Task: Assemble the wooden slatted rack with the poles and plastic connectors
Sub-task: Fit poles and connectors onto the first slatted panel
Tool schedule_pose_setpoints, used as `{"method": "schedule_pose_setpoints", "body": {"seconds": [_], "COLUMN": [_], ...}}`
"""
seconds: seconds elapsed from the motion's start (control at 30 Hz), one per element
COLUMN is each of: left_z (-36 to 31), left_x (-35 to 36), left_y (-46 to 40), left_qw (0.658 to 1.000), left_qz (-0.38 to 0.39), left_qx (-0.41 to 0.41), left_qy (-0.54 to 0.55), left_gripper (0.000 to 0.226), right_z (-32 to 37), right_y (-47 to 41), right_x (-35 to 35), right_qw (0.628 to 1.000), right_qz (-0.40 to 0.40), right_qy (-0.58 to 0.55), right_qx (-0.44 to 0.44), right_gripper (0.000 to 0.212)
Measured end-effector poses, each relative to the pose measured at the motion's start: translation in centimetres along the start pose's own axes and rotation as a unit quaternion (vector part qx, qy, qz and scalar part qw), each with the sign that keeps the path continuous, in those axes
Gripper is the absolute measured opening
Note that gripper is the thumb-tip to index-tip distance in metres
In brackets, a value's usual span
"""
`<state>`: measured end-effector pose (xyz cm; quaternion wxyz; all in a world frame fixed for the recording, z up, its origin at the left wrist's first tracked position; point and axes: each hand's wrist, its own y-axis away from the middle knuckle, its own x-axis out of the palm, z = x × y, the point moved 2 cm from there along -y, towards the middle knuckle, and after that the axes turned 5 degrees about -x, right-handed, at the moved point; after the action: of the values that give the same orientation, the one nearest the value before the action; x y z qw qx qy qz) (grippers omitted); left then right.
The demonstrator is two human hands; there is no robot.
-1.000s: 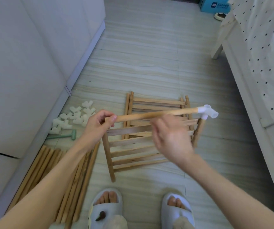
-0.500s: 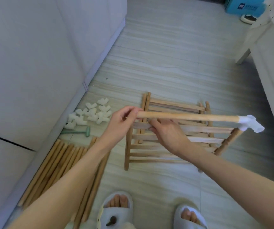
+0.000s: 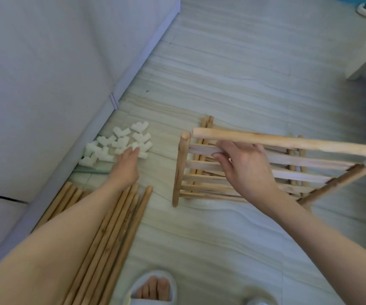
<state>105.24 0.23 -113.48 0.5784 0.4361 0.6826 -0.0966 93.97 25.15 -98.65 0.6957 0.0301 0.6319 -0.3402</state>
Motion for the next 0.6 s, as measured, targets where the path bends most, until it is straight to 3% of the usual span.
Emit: {"method": "schedule_pose_setpoints", "body": {"seconds": [0.1,0.3,0.5,0.6], "left_z": [-1.1,-1.2,-1.0,-1.7], "left_x": [0.5,1.4,3.1,2.9], "left_y": [-1.9,-3.4,-1.8,-0.3], "left_qw": [1.0,0.994,0.994,0.983], "left_qz": [-0.017,-0.038,-0.027,-0.062], "left_qx": [-0.009,-0.076,-0.098,-0.107], "left_qy": [-0.001,0.074,0.037,0.138], "left_gripper": [0.07,0.045,0.031,0.033], "right_z": [-0.2,-0.3,0.5,0.8], "right_y": [-0.4,-0.6,0.0,0.4], "right_x": [0.0,0.3,-0.4,-0.9], "right_qw": [1.0,1.0,1.0,1.0], "right_qz": [-0.007,-0.002,-0.007,0.003], "right_qy": [-0.014,-0.017,-0.02,-0.025], "right_qx": [-0.001,0.007,0.007,-0.006], "right_gripper": [0.033,0.033,0.034,0.031]}}
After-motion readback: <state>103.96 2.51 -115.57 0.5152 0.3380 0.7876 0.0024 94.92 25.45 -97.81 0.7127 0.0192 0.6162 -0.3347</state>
